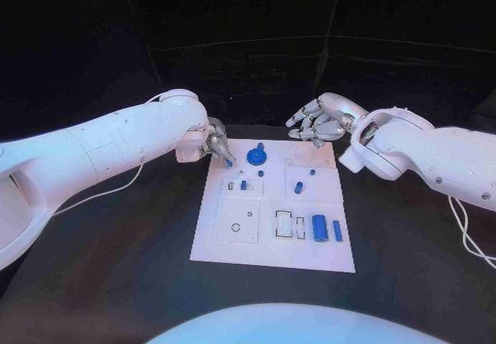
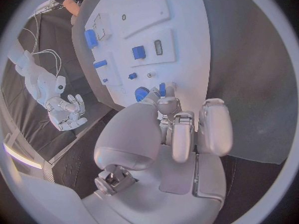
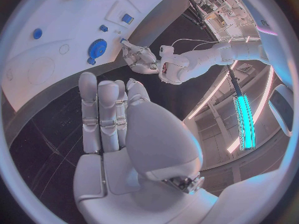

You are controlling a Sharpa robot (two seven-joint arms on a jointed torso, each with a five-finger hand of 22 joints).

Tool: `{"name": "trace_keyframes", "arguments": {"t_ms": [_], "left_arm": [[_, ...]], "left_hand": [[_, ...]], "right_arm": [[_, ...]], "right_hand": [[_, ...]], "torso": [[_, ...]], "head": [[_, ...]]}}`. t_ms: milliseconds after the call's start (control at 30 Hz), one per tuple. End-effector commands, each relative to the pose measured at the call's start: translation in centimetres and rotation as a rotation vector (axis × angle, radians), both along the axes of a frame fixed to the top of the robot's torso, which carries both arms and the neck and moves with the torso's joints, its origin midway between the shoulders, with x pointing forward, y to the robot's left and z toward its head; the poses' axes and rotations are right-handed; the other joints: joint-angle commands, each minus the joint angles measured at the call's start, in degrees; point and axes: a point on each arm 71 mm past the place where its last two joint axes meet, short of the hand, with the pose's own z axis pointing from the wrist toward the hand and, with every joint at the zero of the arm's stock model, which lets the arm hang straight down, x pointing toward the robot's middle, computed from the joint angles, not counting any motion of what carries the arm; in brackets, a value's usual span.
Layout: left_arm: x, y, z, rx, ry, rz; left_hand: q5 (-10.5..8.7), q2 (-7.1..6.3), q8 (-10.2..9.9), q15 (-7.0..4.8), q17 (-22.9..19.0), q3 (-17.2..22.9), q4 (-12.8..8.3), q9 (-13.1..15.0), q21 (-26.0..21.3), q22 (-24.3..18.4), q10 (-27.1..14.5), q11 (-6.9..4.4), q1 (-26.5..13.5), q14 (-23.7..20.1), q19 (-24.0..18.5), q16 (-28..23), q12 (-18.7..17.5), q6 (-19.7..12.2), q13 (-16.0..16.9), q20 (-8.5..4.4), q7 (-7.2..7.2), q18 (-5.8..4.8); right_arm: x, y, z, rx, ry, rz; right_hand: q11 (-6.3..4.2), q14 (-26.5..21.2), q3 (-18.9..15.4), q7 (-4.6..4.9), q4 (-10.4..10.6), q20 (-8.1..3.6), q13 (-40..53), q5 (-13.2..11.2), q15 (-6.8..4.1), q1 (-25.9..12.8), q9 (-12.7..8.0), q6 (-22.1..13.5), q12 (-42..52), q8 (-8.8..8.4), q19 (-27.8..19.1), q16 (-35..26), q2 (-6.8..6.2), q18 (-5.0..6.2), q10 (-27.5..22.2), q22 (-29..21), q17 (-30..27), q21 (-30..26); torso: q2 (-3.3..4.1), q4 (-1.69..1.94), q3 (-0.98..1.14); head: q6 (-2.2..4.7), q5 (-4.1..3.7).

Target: Assemble the parts on the task board

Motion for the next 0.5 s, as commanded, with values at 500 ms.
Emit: {"name": "trace_keyframes", "arguments": {"t_ms": [500], "left_arm": [[-3.4, 1.5, 0.1, -0.121, -0.105, 0.056]], "left_hand": [[0.19, -4.26, 3.86, -0.41, 15.09, 14.08, -6.34, 3.34, 0.49, 0.9, 1.56, -0.18, -4.89, 5.95, 0.48, 0.18, 0.28, -0.66, 0.5, -0.42, -0.39, 0.09]], "right_arm": [[0.1, -0.2, 0.1, 0.002, 0.001, 0.005]], "right_hand": [[-0.15, 0.75, 0.45, 0.01, 0.02, 0.04, -0.09, 0.22, -0.13, 0.12, -0.09, 0.47, -0.23, -0.06, -0.46, -0.07, -0.47, 0.06, -0.2, 0.02, 0.02, 0.14]], "torso": [[-0.19, 0.4, 0.07]], "head": [[-0.32, 0.51]]}}
